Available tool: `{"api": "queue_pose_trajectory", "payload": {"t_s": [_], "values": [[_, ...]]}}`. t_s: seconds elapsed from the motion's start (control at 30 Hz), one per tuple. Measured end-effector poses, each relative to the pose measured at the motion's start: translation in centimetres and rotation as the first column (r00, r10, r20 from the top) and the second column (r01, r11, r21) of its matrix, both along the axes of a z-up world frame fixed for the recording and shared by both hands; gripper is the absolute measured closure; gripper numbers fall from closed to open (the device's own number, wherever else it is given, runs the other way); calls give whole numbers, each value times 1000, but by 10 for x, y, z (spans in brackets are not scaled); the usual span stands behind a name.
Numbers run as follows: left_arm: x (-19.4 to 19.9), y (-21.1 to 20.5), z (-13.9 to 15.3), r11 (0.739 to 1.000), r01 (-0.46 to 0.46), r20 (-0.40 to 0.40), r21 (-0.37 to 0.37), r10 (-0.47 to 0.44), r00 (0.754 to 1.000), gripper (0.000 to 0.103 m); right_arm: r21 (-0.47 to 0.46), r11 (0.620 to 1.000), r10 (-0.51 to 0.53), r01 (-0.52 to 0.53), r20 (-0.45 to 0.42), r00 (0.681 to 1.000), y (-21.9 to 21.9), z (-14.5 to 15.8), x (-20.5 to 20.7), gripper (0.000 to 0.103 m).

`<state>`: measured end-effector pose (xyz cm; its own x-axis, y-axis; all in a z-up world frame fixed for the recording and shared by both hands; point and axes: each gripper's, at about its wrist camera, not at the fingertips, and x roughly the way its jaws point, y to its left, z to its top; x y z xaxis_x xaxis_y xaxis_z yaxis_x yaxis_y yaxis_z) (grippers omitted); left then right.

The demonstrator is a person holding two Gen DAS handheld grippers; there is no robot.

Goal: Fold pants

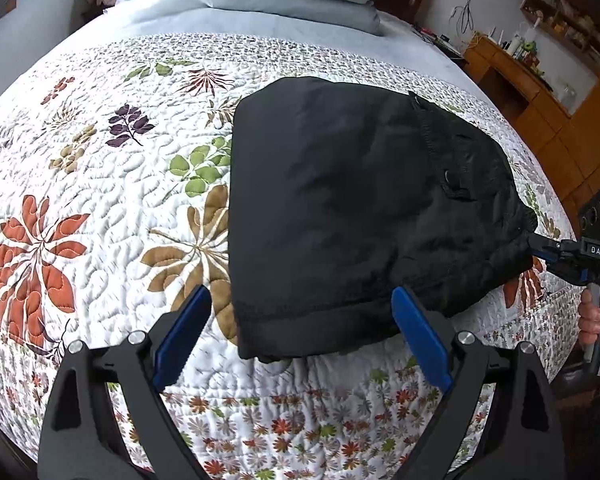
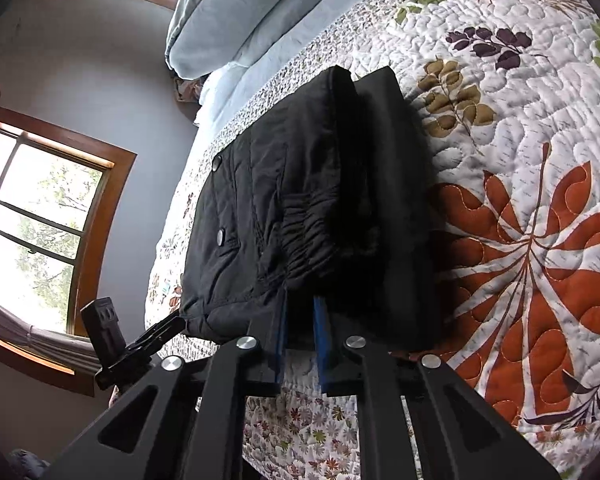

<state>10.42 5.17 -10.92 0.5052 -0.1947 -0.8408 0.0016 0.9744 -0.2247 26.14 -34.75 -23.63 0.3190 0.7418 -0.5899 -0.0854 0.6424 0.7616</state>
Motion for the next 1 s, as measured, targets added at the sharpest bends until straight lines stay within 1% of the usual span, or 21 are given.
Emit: {"api": "queue_pose_trajectory", "payload": {"t_s": [0.1,0.17,0.27,0.5,0.63,0.7,0.73,0.77,0.8,0.83,0.87,0.9,0.93,0.97,1.0], "values": [[-5,5,-2,1000,0,7,0,0,1000,12,13,1000,-20,20,-12,1000,-6,-8,-3,83],[-6,6,-1,1000,0,13,7,0,1000,12,22,999,-32,32,-21,999,-7,-14,-4,81],[-8,6,-1,1000,-3,19,14,3,1000,12,34,999,-40,42,-32,999,-9,-19,-5,80],[-14,3,11,999,-3,43,38,2,999,12,75,995,-64,66,-32,997,-14,-17,-8,80],[-20,-2,22,999,-2,59,49,-1,998,11,64,993,-100,102,-35,994,-24,-11,-14,80],[-23,-3,26,999,-7,53,48,4,999,11,34,991,-132,133,-28,991,-30,-2,-23,79],[-26,-3,28,999,-9,48,39,7,999,10,13,989,-147,148,-18,989,-32,4,-29,77],[-28,-3,30,999,-11,46,30,10,999,10,-23,986,-165,165,5,986,-33,15,-37,63],[-32,-3,32,999,-17,47,28,16,999,10,-56,982,-179,180,27,984,-33,23,-43,40],[-36,-4,35,999,-25,44,35,23,999,10,-125,969,-207,213,63,976,-32,37,-53,28],[-38,-4,36,999,-30,42,40,28,999,10,-204,947,-229,247,109,967,-28,51,-64,13],[-42,-6,39,999,-33,38,41,32,999,10,-245,933,-237,265,140,962,-24,60,-70,10],[-44,-7,42,999,-32,39,41,30,999,10,-317,904,-237,287,187,953,-18,73,-79,9],[-48,-9,45,998,-33,42,47,31,999,10,-375,877,-227,300,226,947,-11,84,-87,4],[-51,-11,50,997,-40,46,65,37,998,10,-423,850,-215,315,268,939,-4,94,-95,3]]}}
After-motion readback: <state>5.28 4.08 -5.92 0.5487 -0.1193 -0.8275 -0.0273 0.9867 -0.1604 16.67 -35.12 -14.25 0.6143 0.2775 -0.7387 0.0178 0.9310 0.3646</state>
